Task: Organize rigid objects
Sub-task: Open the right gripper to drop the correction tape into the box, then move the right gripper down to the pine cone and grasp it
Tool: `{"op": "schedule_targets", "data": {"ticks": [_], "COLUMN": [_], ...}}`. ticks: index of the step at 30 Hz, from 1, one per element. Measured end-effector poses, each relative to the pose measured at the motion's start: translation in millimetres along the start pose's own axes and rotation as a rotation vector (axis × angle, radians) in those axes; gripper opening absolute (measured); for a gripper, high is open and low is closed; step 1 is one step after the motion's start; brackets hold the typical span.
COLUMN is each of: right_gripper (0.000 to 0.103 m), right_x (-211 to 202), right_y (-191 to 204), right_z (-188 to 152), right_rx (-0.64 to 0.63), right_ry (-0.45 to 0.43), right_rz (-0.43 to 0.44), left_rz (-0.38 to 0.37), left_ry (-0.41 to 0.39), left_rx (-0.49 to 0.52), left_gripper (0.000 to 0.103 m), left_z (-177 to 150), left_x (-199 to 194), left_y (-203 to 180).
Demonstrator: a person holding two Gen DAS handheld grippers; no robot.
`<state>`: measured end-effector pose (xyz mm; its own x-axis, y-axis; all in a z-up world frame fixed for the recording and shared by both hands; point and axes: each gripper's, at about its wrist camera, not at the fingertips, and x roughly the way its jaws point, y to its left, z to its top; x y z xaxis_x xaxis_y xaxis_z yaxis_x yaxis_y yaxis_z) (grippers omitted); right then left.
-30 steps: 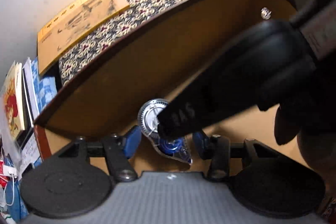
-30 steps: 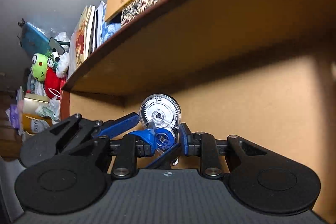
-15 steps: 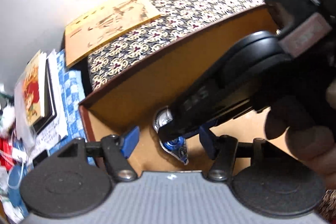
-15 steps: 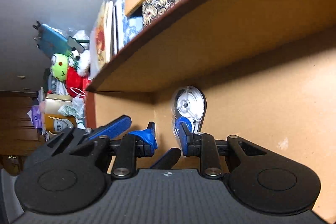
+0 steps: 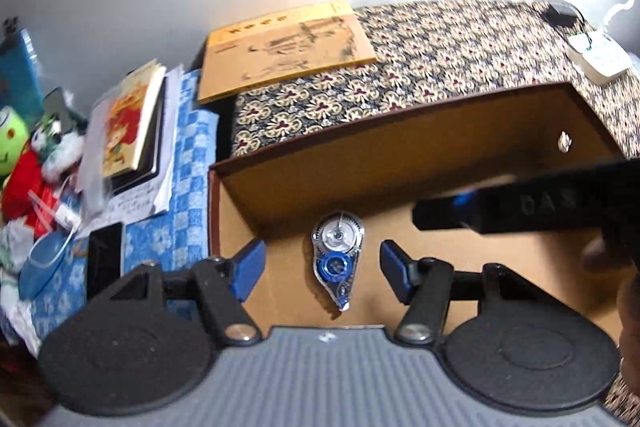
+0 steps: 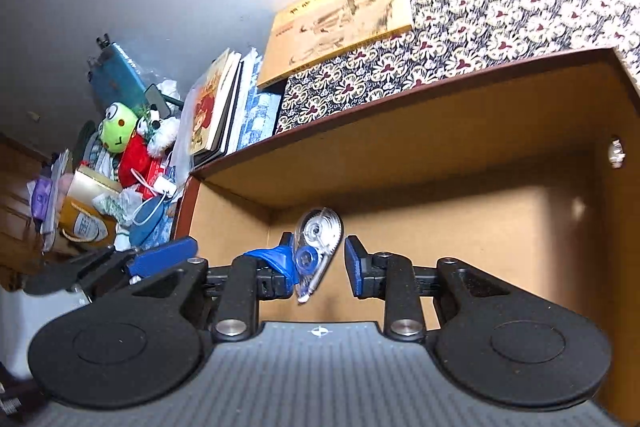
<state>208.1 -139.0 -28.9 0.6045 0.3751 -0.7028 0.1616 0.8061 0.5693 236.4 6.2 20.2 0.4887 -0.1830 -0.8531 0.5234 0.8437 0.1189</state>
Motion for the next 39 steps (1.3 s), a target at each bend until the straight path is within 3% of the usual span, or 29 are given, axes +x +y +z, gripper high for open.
{"op": "schedule_targets", "data": {"ticks": [11,25,39], "right_gripper": [0.011,0.012,0.012], "right_x": [-53,-111,-142], "right_y": [-6,-3,-18], "right_z": [-31,-84,-122], "right_rx": [-0.06,-0.206,-0.318], "right_ry": [-0.074,-0.184,-0.308], "right_rz": [0.047,0.065,0.101], "left_rz": [0.103,0.149,0.191], "left_ry": [-0.05,-0.062,-0.054], "left_rx": [-0.093,-0.186,-0.264], "left_gripper": [0.064,0.066,0.068], "left_z": [-21,-70,-103], "left_x": [-49,-98,-118], "left_y": [-34,-77,-101]}}
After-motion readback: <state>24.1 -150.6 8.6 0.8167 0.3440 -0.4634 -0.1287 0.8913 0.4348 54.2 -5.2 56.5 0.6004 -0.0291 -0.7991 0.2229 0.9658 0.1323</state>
